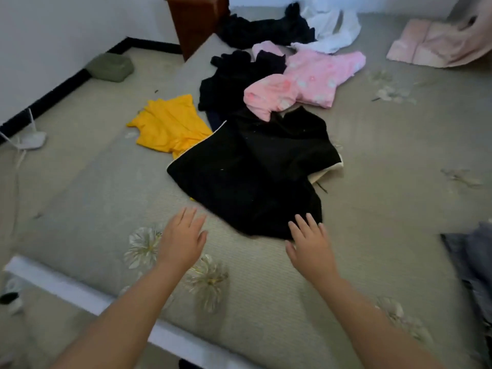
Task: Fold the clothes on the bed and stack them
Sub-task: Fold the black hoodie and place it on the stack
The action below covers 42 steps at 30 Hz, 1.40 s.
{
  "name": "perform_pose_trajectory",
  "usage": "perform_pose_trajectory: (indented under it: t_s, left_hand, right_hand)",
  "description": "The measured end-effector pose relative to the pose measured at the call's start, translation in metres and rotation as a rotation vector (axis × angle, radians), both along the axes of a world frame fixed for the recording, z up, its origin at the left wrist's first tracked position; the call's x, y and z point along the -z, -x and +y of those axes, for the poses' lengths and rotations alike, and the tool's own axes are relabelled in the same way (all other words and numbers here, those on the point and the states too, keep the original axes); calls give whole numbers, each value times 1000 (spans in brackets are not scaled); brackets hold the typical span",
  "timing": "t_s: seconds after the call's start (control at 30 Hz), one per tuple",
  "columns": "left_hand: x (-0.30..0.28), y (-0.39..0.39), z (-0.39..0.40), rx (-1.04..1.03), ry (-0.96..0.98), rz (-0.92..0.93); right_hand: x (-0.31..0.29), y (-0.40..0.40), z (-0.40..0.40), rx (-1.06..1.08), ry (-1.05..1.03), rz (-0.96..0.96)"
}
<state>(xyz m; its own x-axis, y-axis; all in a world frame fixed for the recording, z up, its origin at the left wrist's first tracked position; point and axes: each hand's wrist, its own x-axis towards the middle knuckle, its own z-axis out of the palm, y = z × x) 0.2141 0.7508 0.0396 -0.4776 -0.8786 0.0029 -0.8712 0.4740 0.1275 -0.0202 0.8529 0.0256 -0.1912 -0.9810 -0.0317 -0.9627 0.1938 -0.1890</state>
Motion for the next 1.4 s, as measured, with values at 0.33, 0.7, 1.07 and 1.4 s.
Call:
perform_pose_trajectory:
  t_s: [0.33, 0.7, 1.07, 1.4]
  left_hand:
    - [110, -76, -154, -42, -211, 12]
    - [174, -62, -184, 88, -342, 37]
    - [171, -67, -188, 86, -415, 33]
    - [97, -15, -75, 668, -488, 91]
  right_hand:
    - [52, -32, -169, 149, -185, 182]
    - [69, 13, -221, 581, -421, 272]
    - [63, -22, -171, 402, -310, 175]
    - [42, -79, -14, 382, -437, -627]
